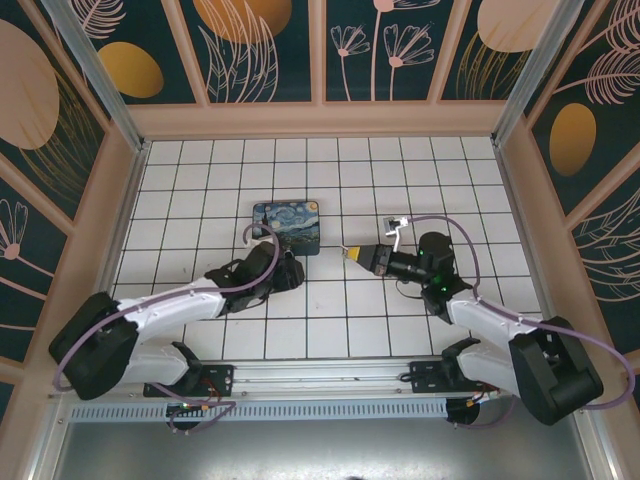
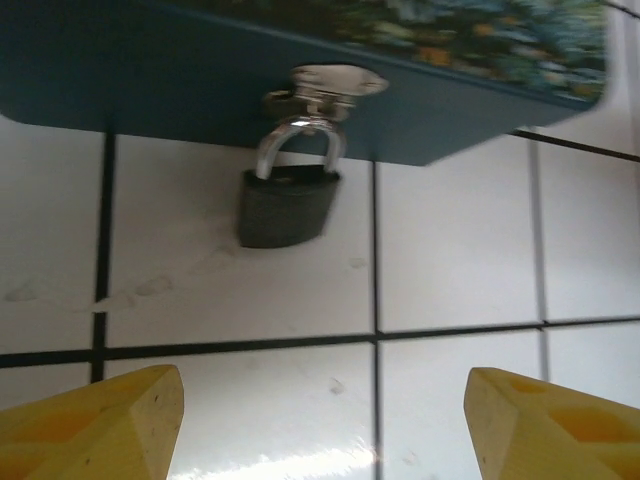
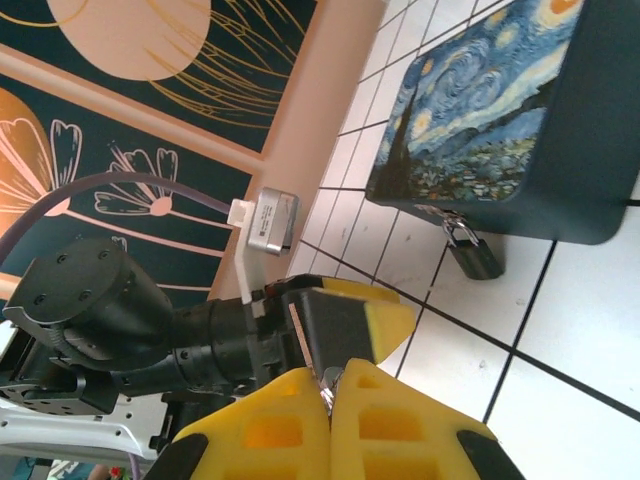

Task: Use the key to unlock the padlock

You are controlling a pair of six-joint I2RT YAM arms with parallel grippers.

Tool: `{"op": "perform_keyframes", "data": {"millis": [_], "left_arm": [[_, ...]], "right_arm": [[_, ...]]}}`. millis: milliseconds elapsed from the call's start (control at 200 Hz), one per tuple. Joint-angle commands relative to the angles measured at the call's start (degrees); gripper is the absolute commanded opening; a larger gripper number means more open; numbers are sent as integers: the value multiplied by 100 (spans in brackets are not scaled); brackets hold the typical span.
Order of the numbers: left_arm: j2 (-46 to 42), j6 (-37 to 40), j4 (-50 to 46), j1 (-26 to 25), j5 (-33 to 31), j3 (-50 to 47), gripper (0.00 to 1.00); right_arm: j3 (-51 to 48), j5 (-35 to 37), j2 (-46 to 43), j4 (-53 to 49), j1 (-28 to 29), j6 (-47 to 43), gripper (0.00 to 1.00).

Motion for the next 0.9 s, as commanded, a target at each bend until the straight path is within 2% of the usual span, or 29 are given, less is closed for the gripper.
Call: {"op": "perform_keyframes", "data": {"millis": [0,250,360,646,786,896], "left_arm": [[439,-232,-108,-18,-869,307,74],[1244,-36,332,-26,-808,671,74],[1516,-60,249,-46,-968,900,74],[2342,-17,-326,-271,-1374,1662,59],[2459,-180,-629,-357,-1548,1769,52],[2497,-191,-873,-353,-1610,1868,51]], "right_arm": [[-125,111,-224,-19,-15,-59,0],[-216,94,-398,28,-9,-39,0],[-263,76,-357,178,-12,-11,0],[-304,-12,-75,589,-11,121,0],[-322,-38,-32,606,-12,90,0],[-372,-44,-3,648,-13,85,0]]}}
